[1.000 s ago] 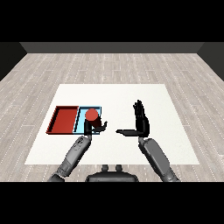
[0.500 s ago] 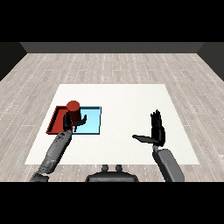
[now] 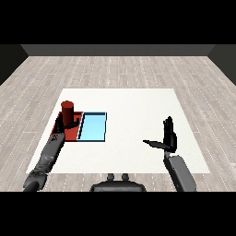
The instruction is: Pick the red can and put it in the red box
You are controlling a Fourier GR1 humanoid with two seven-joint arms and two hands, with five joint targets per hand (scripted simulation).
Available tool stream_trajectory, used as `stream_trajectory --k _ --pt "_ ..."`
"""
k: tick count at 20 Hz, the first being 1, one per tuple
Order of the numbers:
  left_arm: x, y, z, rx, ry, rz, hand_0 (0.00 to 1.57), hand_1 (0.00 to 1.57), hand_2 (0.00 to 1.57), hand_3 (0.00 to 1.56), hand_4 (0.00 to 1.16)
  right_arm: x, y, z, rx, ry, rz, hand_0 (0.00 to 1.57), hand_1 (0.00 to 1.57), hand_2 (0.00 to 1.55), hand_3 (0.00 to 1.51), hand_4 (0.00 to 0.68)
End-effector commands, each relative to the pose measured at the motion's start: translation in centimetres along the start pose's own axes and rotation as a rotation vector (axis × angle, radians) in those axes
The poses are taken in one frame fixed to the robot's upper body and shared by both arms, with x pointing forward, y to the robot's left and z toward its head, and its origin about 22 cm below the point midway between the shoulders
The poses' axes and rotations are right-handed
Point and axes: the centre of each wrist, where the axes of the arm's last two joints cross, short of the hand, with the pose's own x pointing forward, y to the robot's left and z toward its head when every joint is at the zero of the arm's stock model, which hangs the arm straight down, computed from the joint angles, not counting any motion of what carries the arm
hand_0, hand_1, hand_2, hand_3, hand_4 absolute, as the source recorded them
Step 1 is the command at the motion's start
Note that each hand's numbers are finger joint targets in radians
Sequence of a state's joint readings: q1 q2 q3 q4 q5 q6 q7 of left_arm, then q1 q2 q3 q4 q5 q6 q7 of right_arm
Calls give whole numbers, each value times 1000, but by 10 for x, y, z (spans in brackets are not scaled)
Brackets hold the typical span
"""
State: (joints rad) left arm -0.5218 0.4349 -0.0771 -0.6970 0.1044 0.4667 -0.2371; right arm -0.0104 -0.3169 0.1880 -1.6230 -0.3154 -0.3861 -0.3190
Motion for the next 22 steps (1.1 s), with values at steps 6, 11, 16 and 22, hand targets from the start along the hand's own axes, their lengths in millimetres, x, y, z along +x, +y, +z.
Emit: stream_trajectory --k 6,11,16,22 --pt "-22 -4 -17 19 216 -140 1554 1554 1459 1432 1010 -25 5 -9 -19 48 2 0 0 0 0 0" --pt "-41 -12 -4 -3 417 -245 671 671 671 0 720 -24 2 -31 -18 34 -14 0 0 0 0 0" --pt "-71 6 14 65 537 -192 887 887 877 343 676 -35 -6 -27 -30 19 -17 0 0 0 0 0" --pt "-82 33 14 -44 624 -193 0 0 0 0 0 -39 -3 -23 -23 35 -20 0 0 0 0 0"
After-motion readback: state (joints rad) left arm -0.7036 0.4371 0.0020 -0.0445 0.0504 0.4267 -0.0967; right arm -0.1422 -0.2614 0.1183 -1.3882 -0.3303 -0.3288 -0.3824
